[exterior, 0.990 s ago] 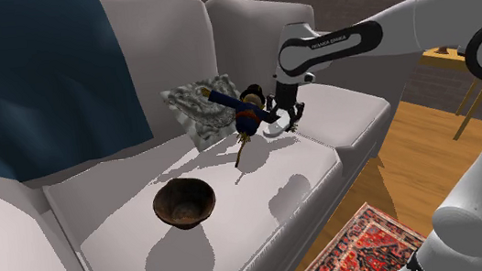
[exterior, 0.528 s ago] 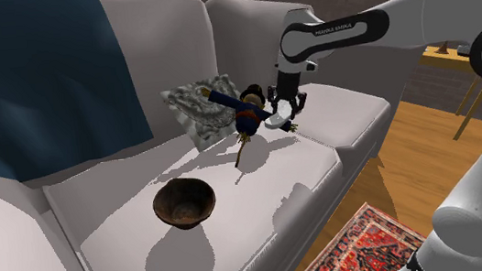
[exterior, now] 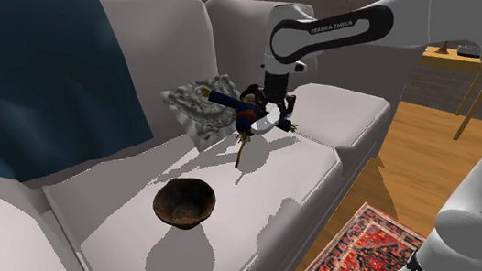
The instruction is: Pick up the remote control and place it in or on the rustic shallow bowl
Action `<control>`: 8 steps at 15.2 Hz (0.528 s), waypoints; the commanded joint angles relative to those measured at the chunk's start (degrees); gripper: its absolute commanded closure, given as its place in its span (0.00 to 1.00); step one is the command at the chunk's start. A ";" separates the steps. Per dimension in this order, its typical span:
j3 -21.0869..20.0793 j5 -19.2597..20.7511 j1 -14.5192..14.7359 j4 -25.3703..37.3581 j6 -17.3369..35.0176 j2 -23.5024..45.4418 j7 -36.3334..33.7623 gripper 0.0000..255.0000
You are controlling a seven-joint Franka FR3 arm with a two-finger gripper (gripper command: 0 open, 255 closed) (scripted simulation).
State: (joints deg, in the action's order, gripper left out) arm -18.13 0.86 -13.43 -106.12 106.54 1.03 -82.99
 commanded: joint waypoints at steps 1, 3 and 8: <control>-1.44 0.08 1.50 0.39 -0.22 0.18 -3.03 1.00; -2.76 0.17 2.89 0.74 -0.38 0.43 -5.76 1.00; -6.05 0.88 6.51 2.81 -1.01 2.10 -12.83 1.00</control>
State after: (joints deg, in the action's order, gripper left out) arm -23.55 1.71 -7.61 -102.97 105.19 3.12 -94.37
